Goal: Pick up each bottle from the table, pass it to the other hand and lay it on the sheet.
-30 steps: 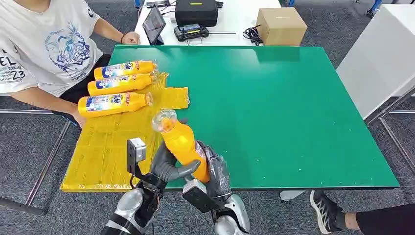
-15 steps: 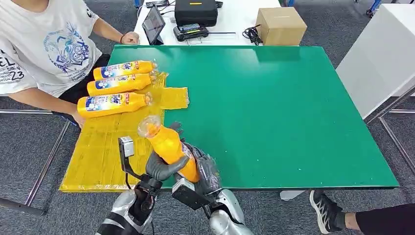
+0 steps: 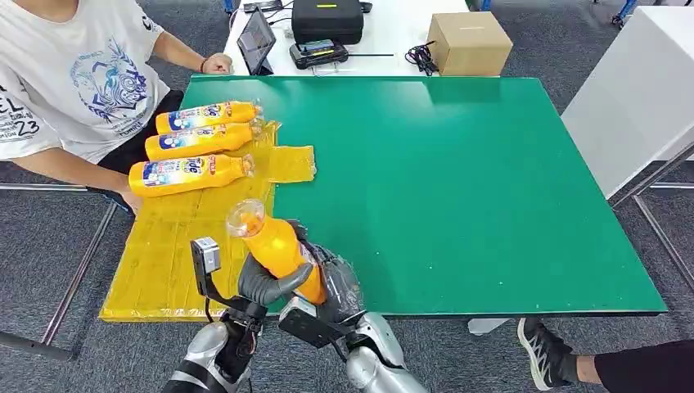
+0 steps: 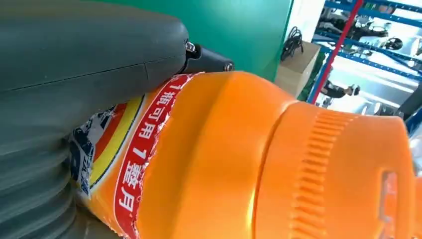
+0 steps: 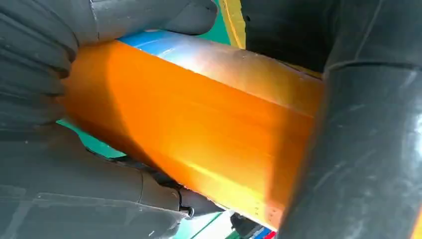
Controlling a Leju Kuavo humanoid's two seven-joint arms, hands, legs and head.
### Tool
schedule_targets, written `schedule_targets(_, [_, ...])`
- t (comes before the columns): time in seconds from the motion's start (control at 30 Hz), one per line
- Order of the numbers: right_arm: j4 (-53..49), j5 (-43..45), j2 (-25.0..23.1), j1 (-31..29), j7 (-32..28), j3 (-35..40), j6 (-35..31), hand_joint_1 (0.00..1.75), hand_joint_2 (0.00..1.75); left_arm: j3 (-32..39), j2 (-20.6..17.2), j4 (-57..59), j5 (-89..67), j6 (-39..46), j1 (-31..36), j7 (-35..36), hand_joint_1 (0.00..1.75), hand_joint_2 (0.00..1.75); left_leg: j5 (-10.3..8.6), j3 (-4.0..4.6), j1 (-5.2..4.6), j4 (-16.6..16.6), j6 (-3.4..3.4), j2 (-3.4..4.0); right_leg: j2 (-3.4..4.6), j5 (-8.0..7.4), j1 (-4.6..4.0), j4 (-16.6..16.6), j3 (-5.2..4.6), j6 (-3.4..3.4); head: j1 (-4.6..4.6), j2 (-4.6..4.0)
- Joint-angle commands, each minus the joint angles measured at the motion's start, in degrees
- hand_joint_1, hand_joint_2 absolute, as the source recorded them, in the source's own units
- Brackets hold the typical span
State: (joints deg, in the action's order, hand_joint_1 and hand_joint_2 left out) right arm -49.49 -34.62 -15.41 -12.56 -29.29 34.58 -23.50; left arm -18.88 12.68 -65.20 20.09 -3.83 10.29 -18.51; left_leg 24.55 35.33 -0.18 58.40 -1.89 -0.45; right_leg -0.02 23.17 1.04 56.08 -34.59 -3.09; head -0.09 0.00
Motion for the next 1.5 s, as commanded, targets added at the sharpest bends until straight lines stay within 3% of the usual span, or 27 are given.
schedule_targets(0.03, [5.57, -0.87, 0.6, 0.59, 0.91, 3.22, 2.81, 1.75, 1.75, -2.12, 0.65, -0.65, -2.32, 1.2, 4.02, -1.22, 1.75, 1.75, 0.04, -0.13, 0.06, -0.01, 0.07, -0.17, -0.19, 0.09, -0.06, -0.03, 0.2, 0.09, -0.02, 0.0])
schedule_targets(0.17, [5.43, -0.93, 0.56, 0.66, 1.17, 3.16, 2.65, 1.75, 1.75, -1.83, 0.87, -0.74, -2.45, 1.39, 3.96, -1.35, 1.75, 1.75, 0.06, -0.18, 0.09, -0.01, 0.09, -0.16, -0.2, 0.1, -0.1, -0.06, 0.27, 0.11, -0.02, 0.0])
schedule_targets(0.2, [5.29, -1.05, 0.47, 0.73, 1.63, 2.9, 2.21, 0.42, 1.75, -1.49, 0.91, -0.95, -2.78, 1.57, 3.88, -1.48, 1.75, 1.75, 0.1, -0.3, 0.11, -0.02, 0.11, -0.19, -0.24, 0.15, -0.12, -0.07, 0.4, 0.14, -0.02, 0.0])
schedule_targets(0.23, [4.53, -0.59, 0.1, 1.29, 1.8, 1.78, 0.51, 0.0, 1.75, -0.98, 1.13, -1.58, -3.36, 2.48, 3.68, -2.15, 1.75, 1.75, 0.07, -0.19, 0.08, 0.0, 0.09, -0.19, -0.23, 0.12, -0.09, -0.04, 0.28, 0.11, -0.02, 0.0])
schedule_targets(0.27, [3.84, -0.03, -0.01, 1.67, 2.11, 1.2, 0.74, 0.0, 1.75, -0.49, 1.17, -2.48, -4.26, 3.44, 3.39, -2.87, 1.75, 1.75, 0.11, -0.26, 0.1, 0.01, 0.11, -0.2, -0.24, 0.17, -0.11, -0.03, 0.36, 0.14, 0.0, 0.0])
schedule_targets(0.3, [2.14, 0.09, 0.22, 2.28, 2.82, 0.34, -0.1, 0.0, 0.0, 0.1, 1.15, -3.7, -5.97, 5.11, 3.16, -3.87, 1.75, 1.75, 0.05, -0.14, 0.08, 0.0, 0.08, -0.17, -0.21, 0.1, -0.09, -0.03, 0.22, 0.1, -0.02, 0.0])
schedule_targets(0.47, [-9.12, 4.66, 1.68, 6.42, 2.88, -4.9, -0.09, 0.0, 0.0, 2.47, 0.58, -6.46, -8.0, 7.84, 2.38, -4.44, 1.75, 1.75, 0.12, -0.23, 0.09, 0.03, 0.11, -0.18, -0.23, 0.18, -0.1, 0.0, 0.32, 0.15, -0.02, 0.0])
schedule_targets(0.67, [-9.19, 4.7, 1.54, 6.6, 2.86, -4.88, 0.11, 0.0, 0.0, 2.34, 0.78, -6.04, -8.07, 7.84, 2.44, -4.45, 1.75, 1.75, 0.11, -0.16, 0.07, 0.01, 0.11, -0.03, -0.06, 0.09, -0.08, -0.01, 0.22, 0.12, 0.0, 0.0])
schedule_targets(0.7, [-12.59, 9.91, 0.55, 8.24, -0.77, -7.89, -0.29, 0.0, 0.0, 3.04, 0.81, -6.49, -10.5, 11.1, 2.35, -6.55, 1.75, 1.75, 0.03, -0.06, 0.02, -0.03, 0.07, -0.03, -0.1, 0.04, -0.03, -0.02, 0.1, 0.08, -0.02, 0.0])
schedule_targets(0.83, [-30.27, 14.59, 2.59, 12.56, -1.37, -9.8, 2.27, 0.0, 0.0, 7.38, 0.23, -6.77, -14.57, 16.79, 3.96, -9.26, 1.75, 1.75, 0.11, -0.14, 0.05, 0.02, 0.11, -0.06, -0.09, 0.11, -0.05, 0.02, 0.19, 0.13, 0.0, 0.0])
schedule_targets(0.97, [-38.39, 17.3, 2.39, 13.57, -2.33, -8.61, 4.41, 0.0, 0.0, 12.44, 0.02, -2.89, -19.67, 23.03, 7.89, -12.32, 1.75, 1.75, 0.12, -0.14, 0.05, 0.03, 0.12, -0.04, -0.08, 0.12, -0.06, 0.04, 0.19, 0.14, 0.0, 0.0])
schedule_targets(1.07, [-42.04, 20.05, 2.04, 13.24, -5.33, -7.13, 4.17, 0.0, 0.0, 12.18, -4.07, 5.35, -42.33, 36.84, 12.39, -14.62, 1.75, 1.75, 0.08, -0.1, 0.06, 0.03, 0.12, -0.02, -0.04, 0.07, -0.06, 0.04, 0.14, 0.12, 0.02, 0.0])
schedule_targets(1.17, [-43.88, 21.38, 2.36, 12.43, -6.27, -5.67, 4.49, 0.0, 0.0, 13.22, -6.42, 14.94, -60.69, 43.83, 15.96, -10.34, 1.75, 1.75, 0.0, -0.14, 0.02, -0.07, 0.12, -0.01, -0.04, 0.03, -0.02, 0.0, 0.15, 0.11, 0.0, 0.0])
schedule_targets(1.27, [-46.29, 21.98, 3.01, 12.15, -7.0, -3.9, 4.3, 0.0, 0.0, 22.26, -5.5, 20.68, -76.76, 43.83, 17.23, -7.8, 1.75, 1.75, 0.02, -0.36, 0.08, -0.12, 0.2, 0.1, 0.1, 0.02, -0.07, -0.06, 0.36, 0.17, -0.02, 0.0])
schedule_targets(1.43, [-48.83, 21.77, 3.87, 11.95, -6.8, -2.29, 3.16, 0.0, 0.0, 22.05, -9.14, 34.88, -93.28, 43.83, 20.02, 1.62, 1.75, 1.75, 0.07, -0.39, 0.1, -0.07, 0.25, 0.23, 0.16, 0.07, -0.08, -0.02, 0.36, 0.18, 0.0, 0.0])
schedule_targets(1.5, [-48.65, 21.81, 3.89, 11.86, -6.77, -2.36, 3.15, 0.0, 0.0, 22.22, -9.35, 34.67, -93.09, 43.83, 19.71, 1.27, 1.75, 1.75, -0.01, -0.28, 0.08, -0.1, 0.21, 0.13, 0.09, 0.03, -0.05, -0.03, 0.26, 0.12, 0.0, 0.0])
